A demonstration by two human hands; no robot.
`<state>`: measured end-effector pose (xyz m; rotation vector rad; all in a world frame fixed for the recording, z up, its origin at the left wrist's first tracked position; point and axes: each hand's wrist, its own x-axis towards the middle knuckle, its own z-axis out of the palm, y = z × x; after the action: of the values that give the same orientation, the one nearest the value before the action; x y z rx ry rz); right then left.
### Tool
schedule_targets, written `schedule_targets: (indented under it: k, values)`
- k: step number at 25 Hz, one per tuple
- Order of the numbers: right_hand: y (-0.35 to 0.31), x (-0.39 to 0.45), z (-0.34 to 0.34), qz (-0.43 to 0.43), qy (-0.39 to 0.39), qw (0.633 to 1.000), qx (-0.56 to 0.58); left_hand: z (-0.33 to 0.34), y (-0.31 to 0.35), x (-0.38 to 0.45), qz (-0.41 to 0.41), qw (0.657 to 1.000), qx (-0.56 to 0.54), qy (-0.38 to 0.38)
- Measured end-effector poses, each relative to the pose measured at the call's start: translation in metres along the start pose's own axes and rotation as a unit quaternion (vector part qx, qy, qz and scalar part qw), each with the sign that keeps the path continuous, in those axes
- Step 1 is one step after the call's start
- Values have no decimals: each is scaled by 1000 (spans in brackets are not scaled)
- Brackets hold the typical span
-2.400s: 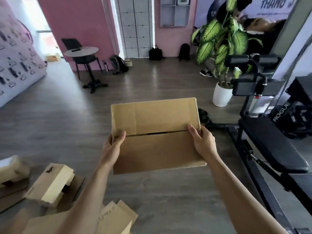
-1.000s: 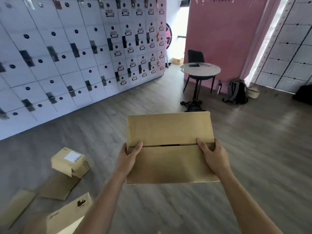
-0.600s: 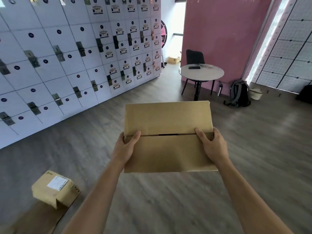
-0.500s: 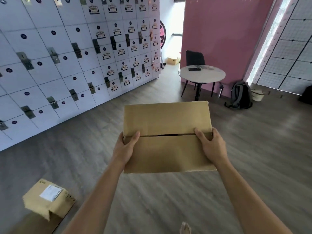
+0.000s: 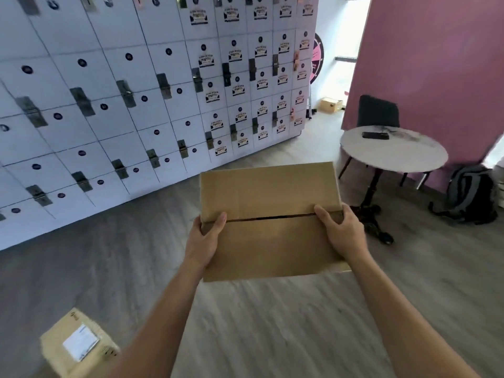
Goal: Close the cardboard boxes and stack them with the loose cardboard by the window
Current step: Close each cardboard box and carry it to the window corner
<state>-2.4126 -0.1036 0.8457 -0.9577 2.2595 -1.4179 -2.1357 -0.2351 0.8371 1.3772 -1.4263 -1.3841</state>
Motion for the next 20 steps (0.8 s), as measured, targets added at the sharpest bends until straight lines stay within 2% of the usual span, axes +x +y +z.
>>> schedule_targets:
  k: [4, 10, 15, 20]
  values:
    - [-23, 103, 76, -21, -28, 999, 12, -6, 16, 114, 10, 999, -8, 33]
    - [-70, 244, 155, -22, -18, 1000, -2, -1, 61, 296, 20, 1000, -3, 10]
    - [-73, 359, 191, -9, 5, 1000, -11, 41, 87, 420, -3, 999, -13, -34]
    - [-61, 496, 229, 5, 19, 1000, -6, 105, 119, 555, -7, 999, 9, -39]
